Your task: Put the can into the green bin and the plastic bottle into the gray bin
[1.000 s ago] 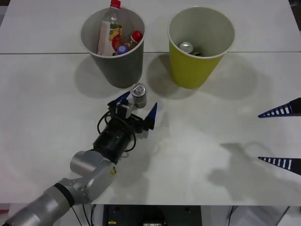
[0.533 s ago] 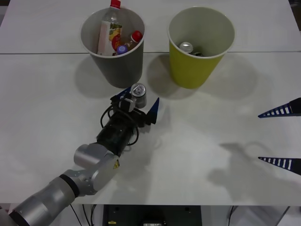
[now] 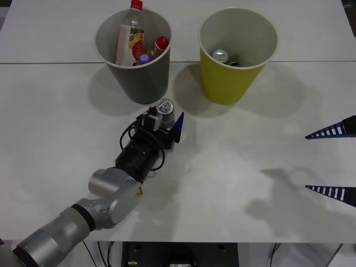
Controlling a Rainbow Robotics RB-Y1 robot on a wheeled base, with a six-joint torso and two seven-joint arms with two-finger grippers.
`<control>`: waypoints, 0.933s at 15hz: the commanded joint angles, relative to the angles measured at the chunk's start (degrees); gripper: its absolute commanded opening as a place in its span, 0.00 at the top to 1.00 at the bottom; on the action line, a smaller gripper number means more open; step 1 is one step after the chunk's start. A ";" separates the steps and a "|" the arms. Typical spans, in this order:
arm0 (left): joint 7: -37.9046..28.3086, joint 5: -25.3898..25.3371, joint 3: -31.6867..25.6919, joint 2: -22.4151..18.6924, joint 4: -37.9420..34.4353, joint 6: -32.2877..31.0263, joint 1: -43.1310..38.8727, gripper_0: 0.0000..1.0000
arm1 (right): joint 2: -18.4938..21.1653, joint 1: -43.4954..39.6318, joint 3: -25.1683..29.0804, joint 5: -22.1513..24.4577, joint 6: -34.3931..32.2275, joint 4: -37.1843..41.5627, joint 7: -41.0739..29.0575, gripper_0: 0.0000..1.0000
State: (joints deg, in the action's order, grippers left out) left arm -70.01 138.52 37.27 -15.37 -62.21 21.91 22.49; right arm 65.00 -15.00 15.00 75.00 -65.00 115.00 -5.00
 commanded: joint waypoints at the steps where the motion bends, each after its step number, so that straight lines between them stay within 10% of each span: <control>1: 0.14 0.08 0.00 -0.01 -0.01 -0.03 0.01 1.00 | 0.00 0.00 0.00 0.00 0.00 0.00 0.00 0.00; 11: 2.33 -0.01 0.00 -0.80 -1.51 -0.03 -0.70 1.00 | 0.00 0.00 0.00 0.00 0.00 0.00 0.00 0.00; 14: 2.95 0.08 -0.35 -5.81 -10.56 -8.55 -2.89 1.00 | 0.00 0.00 0.00 0.00 0.00 0.00 0.00 0.00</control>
State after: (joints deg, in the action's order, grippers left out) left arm -67.08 138.53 37.11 -19.59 -70.13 15.87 20.16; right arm 65.00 -15.00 15.00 75.00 -65.00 115.00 -5.00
